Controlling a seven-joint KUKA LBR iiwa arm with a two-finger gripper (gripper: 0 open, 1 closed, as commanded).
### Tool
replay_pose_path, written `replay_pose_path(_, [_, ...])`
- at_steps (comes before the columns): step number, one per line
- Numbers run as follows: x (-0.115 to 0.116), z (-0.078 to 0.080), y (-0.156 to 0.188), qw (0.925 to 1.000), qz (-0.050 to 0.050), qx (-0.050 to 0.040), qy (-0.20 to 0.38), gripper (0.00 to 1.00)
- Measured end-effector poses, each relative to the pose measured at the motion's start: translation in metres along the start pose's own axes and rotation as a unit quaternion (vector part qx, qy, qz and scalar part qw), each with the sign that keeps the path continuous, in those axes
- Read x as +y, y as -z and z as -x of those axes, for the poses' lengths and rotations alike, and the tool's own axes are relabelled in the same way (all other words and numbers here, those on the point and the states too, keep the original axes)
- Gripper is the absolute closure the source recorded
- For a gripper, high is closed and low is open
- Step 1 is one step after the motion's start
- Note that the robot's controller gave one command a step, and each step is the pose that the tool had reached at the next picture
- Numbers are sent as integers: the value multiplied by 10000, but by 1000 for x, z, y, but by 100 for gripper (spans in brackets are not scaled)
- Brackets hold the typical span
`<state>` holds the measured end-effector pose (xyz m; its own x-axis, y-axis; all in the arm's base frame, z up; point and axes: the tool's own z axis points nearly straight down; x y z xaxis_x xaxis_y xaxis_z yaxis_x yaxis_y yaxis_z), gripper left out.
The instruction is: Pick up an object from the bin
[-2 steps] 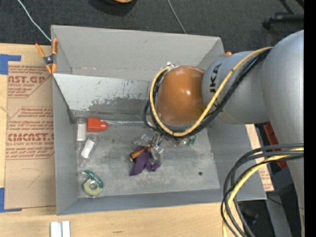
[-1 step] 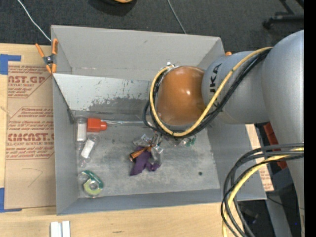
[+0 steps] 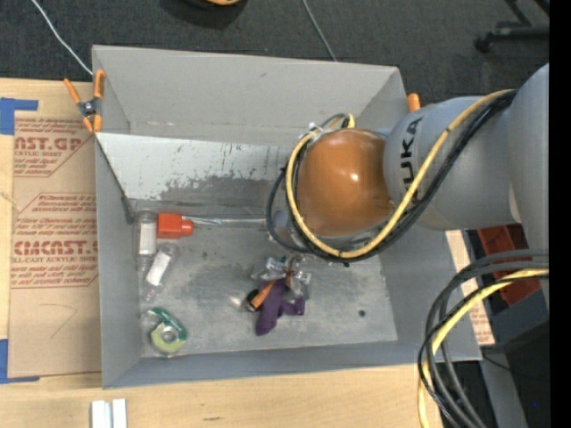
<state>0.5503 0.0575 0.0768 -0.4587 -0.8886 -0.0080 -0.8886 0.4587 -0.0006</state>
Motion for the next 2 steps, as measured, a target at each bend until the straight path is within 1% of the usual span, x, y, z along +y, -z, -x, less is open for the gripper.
replay_pose_path(1, [-1,-1,-6,9993,6,2,-380,100])
replay_pose_path(2, [-1,-1,-6,9996,4,-2,-277,100])
